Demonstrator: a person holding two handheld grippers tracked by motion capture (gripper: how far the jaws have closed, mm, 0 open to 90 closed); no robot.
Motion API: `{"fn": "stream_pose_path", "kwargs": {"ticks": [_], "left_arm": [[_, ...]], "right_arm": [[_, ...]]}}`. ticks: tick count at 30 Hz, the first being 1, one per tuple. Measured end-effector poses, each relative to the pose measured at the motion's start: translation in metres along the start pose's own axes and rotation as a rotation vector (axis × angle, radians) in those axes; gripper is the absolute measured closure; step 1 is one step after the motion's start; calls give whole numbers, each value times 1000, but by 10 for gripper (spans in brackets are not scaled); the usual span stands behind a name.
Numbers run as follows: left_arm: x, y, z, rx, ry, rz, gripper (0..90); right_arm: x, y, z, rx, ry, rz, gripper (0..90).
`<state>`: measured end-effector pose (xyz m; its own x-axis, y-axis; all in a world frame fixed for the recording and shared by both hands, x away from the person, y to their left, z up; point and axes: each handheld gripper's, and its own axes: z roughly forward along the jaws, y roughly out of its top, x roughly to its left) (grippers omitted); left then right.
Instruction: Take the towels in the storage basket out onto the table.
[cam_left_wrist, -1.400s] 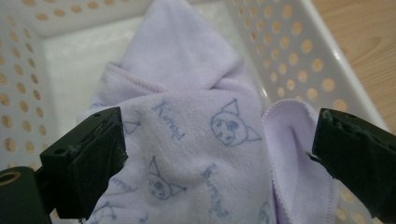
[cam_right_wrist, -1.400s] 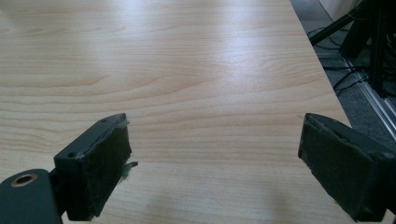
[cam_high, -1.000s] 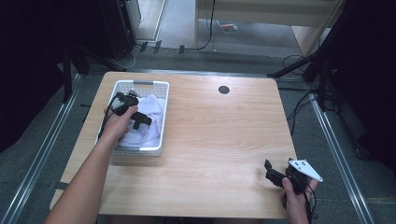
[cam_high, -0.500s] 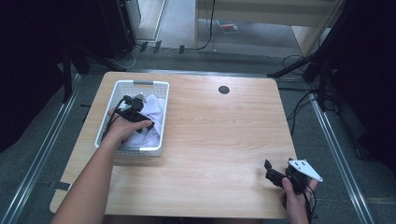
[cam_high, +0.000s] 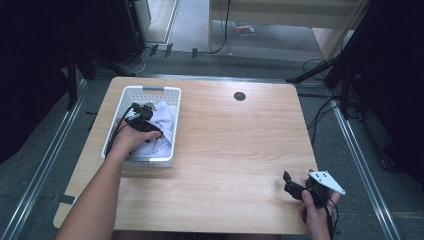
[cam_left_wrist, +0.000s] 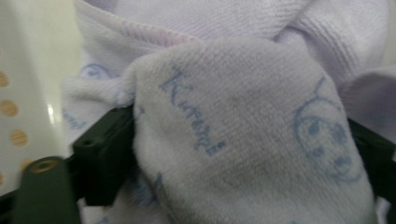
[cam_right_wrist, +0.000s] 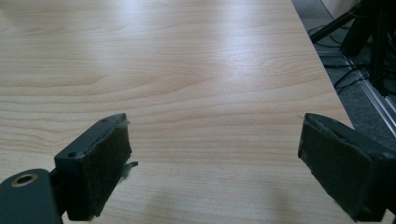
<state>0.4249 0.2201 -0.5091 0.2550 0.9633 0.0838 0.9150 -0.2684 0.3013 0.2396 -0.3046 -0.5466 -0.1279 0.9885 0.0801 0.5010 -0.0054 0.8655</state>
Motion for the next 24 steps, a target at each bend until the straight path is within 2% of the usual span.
{"fn": "stream_pose_path", "kwargs": {"ticks": [1,3,5,8,11,19,24], "left_arm": [[2,0,-2,0,2,-4,273],[7,-2,-4,-14,17,-15,389],[9,-4,-6,-26,16,-26,419],[12,-5,-7,-34,21,-40,517],[14,-4,-8,-36,19,-53,557],[21,-5,-10,-51,-26,-92,580],[32,-4,-21,-63,-102,-153,589]], "right_arm": [[0,0,0,1,0,2,96],[0,0,0,1,0,1,96],[0,0,0,1,0,0,96],[0,0,0,1,-1,-2,96],[0,0,0,1,-3,0,96],[-1,0,1,3,-1,9,96],[-3,0,1,6,-2,31,96]]}}
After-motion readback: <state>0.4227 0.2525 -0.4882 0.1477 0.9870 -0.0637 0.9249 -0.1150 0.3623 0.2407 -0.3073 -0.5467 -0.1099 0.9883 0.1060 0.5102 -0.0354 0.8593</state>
